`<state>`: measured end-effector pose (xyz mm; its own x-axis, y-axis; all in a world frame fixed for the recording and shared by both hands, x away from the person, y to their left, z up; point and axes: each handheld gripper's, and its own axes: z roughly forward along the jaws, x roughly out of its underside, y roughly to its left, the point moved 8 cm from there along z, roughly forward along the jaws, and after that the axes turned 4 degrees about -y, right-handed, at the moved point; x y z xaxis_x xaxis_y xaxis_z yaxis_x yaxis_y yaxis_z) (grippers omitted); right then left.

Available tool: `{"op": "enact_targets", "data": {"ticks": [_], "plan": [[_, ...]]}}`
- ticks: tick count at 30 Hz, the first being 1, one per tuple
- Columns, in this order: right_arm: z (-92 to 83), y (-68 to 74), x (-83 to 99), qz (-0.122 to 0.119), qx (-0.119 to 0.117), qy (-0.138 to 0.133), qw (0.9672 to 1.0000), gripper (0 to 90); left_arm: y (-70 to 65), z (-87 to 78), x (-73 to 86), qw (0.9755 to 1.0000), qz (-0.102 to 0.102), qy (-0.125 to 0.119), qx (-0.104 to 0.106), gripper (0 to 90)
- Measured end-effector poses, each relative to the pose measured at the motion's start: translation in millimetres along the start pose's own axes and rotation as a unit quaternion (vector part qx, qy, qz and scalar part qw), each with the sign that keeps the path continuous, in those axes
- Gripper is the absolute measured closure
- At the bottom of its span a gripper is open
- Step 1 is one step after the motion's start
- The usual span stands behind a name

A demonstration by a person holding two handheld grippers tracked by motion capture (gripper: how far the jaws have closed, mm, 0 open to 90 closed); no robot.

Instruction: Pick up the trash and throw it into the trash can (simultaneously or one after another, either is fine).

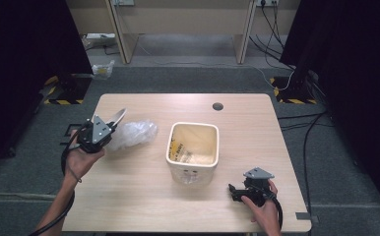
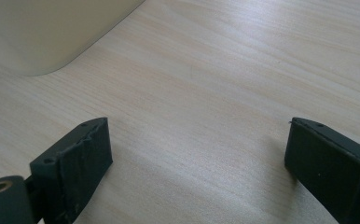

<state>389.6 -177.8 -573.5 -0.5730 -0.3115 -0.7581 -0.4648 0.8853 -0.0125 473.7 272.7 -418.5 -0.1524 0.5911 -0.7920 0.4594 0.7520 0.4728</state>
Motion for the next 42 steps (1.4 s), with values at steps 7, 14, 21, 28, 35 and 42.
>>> {"op": "enact_targets", "data": {"ticks": [7, 14, 21, 28, 35, 42], "plan": [[0.2, 0.0, -0.1, 0.0, 0.0, 0.0, 1.0, 7.4, 0.8, -10.7, -16.3, 0.9998, 0.006, -0.014, 0.008, 83.3], [0.2, 0.0, -0.2, 0.0, 0.0, 0.0, 1.0, 7.4, -10.2, -19.7, -37.5, 0.9987, 0.014, -0.033, 0.035, 83.2], [0.2, 0.0, -0.1, 0.0, 0.0, 0.0, 1.0, 7.4, -25.4, -30.5, -60.6, 0.996, 0.022, -0.057, 0.066, 83.2], [0.3, -0.1, -0.2, -0.001, 0.0, 0.0, 1.0, 7.4, -41.2, -39.2, -83.7, 0.9921, 0.037, -0.077, 0.091, 83.2], [0.2, 0.0, -0.1, 0.0, 0.0, 0.0, 1.0, 7.4, -62.0, -47.7, -110.5, 0.9863, 0.06, -0.099, 0.118, 83.2], [0.2, 0.3, -0.2, 0.001, -0.001, -0.001, 1.0, 7.4, -76.9, -51.9, -127.2, 0.9817, 0.074, -0.111, 0.136, 83.1]]}}
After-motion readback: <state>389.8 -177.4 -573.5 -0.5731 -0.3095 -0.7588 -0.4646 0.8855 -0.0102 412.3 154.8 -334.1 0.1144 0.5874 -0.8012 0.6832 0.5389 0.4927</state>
